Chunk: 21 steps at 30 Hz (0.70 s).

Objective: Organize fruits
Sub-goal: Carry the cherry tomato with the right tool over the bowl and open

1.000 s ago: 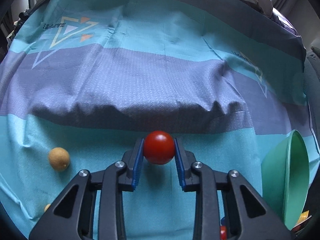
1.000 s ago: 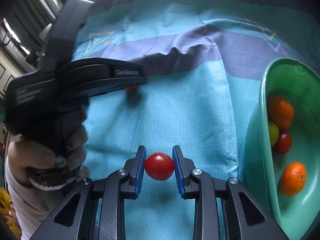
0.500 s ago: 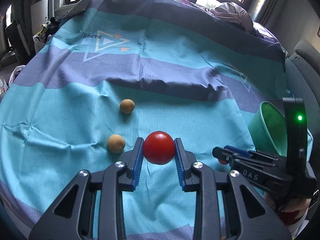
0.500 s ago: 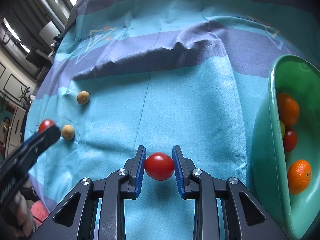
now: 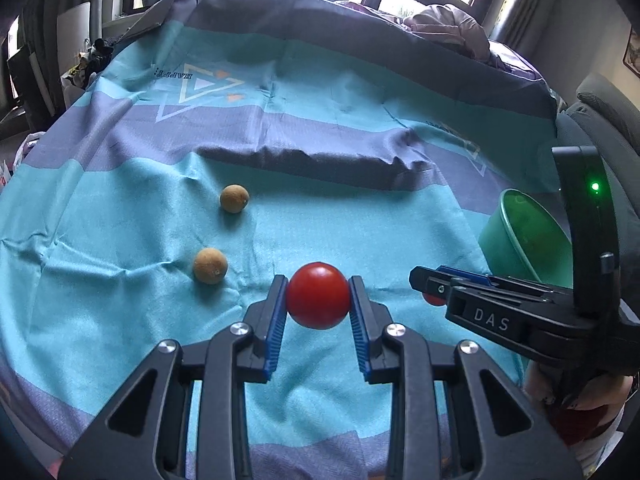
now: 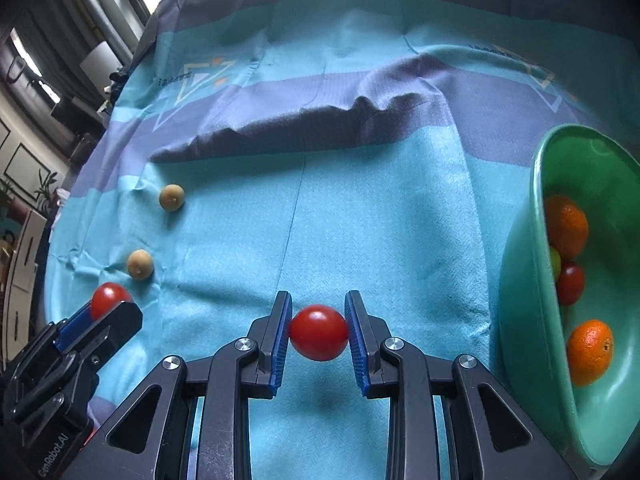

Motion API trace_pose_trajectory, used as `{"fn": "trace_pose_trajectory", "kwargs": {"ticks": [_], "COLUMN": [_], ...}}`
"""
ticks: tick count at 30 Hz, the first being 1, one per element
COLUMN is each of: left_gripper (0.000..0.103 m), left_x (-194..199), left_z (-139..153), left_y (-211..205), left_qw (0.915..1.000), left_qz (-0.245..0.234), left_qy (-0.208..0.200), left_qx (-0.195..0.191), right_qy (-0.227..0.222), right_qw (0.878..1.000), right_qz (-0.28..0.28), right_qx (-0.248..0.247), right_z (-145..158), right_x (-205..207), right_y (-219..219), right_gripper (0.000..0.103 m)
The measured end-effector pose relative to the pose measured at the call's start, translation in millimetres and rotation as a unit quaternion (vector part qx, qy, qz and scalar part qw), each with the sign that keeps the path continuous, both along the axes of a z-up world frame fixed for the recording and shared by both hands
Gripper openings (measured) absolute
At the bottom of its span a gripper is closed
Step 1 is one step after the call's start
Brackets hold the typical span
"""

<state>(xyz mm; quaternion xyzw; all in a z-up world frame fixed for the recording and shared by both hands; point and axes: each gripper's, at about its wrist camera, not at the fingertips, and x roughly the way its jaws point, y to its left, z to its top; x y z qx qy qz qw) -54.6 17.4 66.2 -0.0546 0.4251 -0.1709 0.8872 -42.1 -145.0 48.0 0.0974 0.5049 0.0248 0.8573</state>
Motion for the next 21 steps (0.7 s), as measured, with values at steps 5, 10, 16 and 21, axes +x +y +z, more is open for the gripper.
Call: {"fn": "trace_pose_trajectory", "kwargs": {"ticks": [5,10,16,21], "left_gripper": [0.030,0.030,0.030,0.030], "left_x": [-8,-18,-24,-26], "left_z": [22,43,53,58], "left_y": [-17,-46,-100,-143], "left_qw": [0.9996,0.9978,0.9944,0.9902], "left_qz": [-0.011,-0.039,-0.087,-0.123], "left_qy": [-0.026,-0.051,-0.058,-0.065], "left_qx": [-0.002,-0.012,-0.018,-0.013], "right_qy": [-0.053,-0.119,-0.163,-0.173], "right_qw": [0.998,0.992,0.980,0.973], "right_qz": [-0.006,-0.043,-0.110,-0.153], "right_qx": [0.013,0.014,0.006,0.006], "right_z": [33,70,93,96], "right_x": [-18,-46,-69,-82], "right_y": [-13,-42,-81,-111], "right_gripper": [0.029,0.029,0.029,0.029]}}
